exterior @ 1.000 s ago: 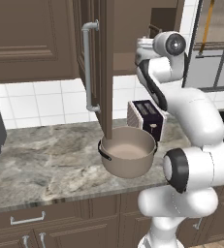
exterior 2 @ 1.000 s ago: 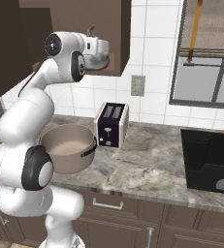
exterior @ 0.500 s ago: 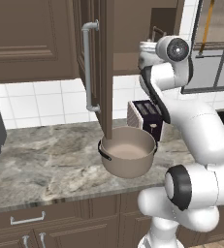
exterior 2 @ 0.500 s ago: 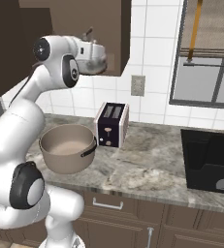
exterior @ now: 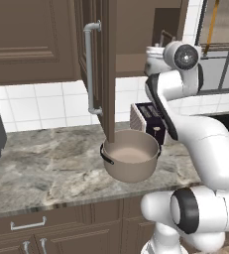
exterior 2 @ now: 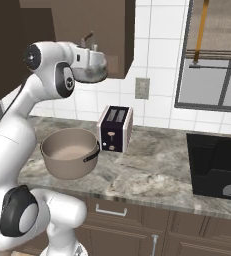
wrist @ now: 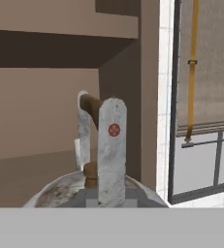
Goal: Pick the kettle from the cabinet and place it on a stove burner. Then pick the pot from the counter and place it on another stove burner. Finally, turn both burners on.
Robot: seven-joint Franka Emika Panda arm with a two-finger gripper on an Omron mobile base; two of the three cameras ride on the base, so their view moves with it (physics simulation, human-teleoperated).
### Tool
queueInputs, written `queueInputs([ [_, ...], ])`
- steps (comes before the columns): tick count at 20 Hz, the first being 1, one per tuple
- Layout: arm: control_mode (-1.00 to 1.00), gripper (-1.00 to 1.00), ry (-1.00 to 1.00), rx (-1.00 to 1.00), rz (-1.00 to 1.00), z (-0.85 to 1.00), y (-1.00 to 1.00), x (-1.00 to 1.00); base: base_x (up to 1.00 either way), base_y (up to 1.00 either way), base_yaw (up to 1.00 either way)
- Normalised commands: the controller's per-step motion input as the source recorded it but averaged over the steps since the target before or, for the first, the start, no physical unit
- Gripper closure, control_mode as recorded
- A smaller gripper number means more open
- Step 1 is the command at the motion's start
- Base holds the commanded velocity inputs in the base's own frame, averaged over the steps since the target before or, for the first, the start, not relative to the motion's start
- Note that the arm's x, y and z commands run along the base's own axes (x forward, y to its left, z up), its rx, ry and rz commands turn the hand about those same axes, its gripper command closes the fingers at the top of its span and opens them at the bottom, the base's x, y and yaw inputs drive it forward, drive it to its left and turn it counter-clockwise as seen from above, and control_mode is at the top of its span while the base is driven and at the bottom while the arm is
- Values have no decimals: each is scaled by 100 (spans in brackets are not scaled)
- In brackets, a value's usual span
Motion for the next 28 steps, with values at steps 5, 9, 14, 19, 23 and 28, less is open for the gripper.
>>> queueInputs([
  [5,-100,100,0,0,0,0,0,-41,0,0,0],
  [9,-100,100,0,0,0,0,0,-44,0,0,0],
  [14,-100,100,0,0,0,0,0,-48,0,0,0],
  [19,-100,100,0,0,0,0,0,-50,0,0,0],
  [23,-100,100,0,0,0,0,0,-50,0,0,0],
  [28,-100,100,0,0,0,0,0,-50,0,0,0],
])
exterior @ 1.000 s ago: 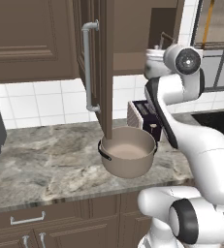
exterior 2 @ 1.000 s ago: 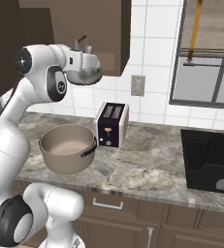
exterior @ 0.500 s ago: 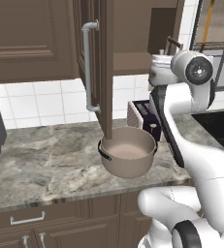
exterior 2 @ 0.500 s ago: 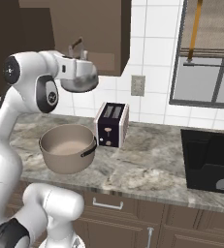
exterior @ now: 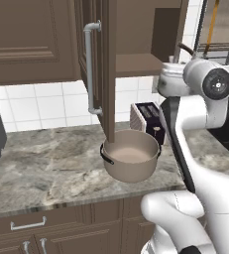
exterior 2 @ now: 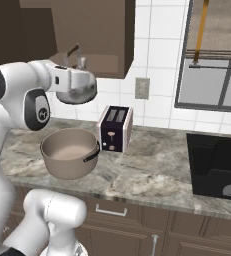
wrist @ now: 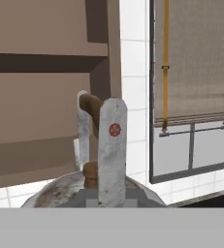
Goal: Pick the kettle from the cabinet and place it on a stove burner. Then pick the pot from the counter and place it on another stove burner. Finally, turn both burners on.
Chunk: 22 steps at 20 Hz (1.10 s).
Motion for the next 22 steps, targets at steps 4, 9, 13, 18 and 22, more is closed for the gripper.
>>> queueInputs([
  [4,-100,100,0,0,0,0,0,-47,0,0,0],
  [9,-100,100,0,0,0,-1,0,-45,0,0,0],
  [13,-100,100,-1,0,0,0,0,-23,0,0,0],
  [18,-100,100,0,0,0,0,0,0,0,0,0],
  [22,-100,100,0,0,0,0,0,0,0,0,0],
])
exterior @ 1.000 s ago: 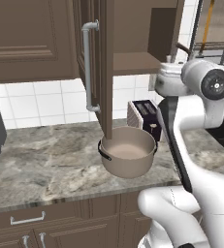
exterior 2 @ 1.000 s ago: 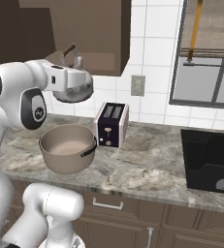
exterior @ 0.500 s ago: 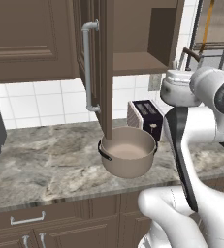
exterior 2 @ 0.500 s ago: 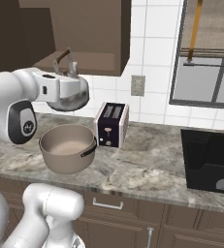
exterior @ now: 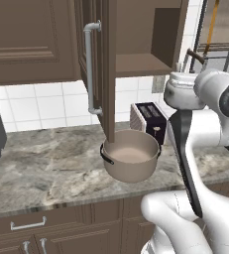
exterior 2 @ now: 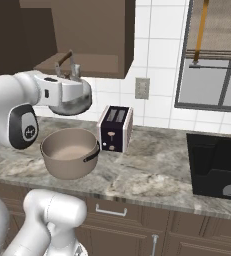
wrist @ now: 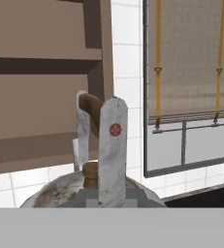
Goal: Pick the kettle from the cabinet and place it on a stove burner. Then pick the pot from the counter and place it on another stove burner. Finally, turn both burners on.
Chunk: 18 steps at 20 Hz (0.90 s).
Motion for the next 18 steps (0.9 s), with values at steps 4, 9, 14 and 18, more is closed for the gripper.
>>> queueInputs([
  [4,100,100,0,0,0,0,0,0,-13,0,0],
  [9,100,100,0,0,0,0,0,0,-34,0,-4],
  [14,100,100,0,0,0,0,0,0,-30,0,-17],
  [18,100,100,0,0,0,0,0,0,-24,0,-24],
])
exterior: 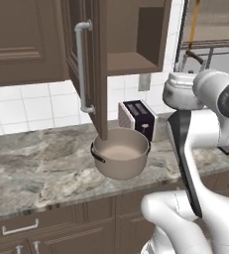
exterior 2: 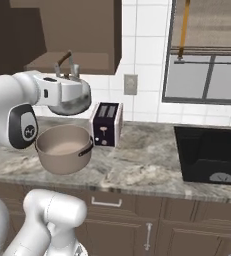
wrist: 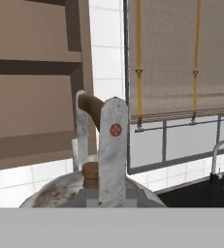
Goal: Pick the kettle from the cabinet and place it on a stove burner. Then pick the pot from the counter and place it on another stove burner. Finally, turn both burners on.
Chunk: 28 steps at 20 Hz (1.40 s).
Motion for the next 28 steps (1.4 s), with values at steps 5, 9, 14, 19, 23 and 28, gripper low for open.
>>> queueInputs([
  [5,100,100,0,0,0,0,0,0,-19,0,-25],
  [9,100,100,0,0,0,0,0,0,-10,0,-27],
  [14,100,100,0,0,0,0,0,0,-7,0,-29],
  [19,100,100,0,0,0,0,0,0,0,11,-34],
  [23,100,100,0,0,0,0,0,0,0,12,-39],
  [28,100,100,0,0,0,0,0,0,0,7,-41],
])
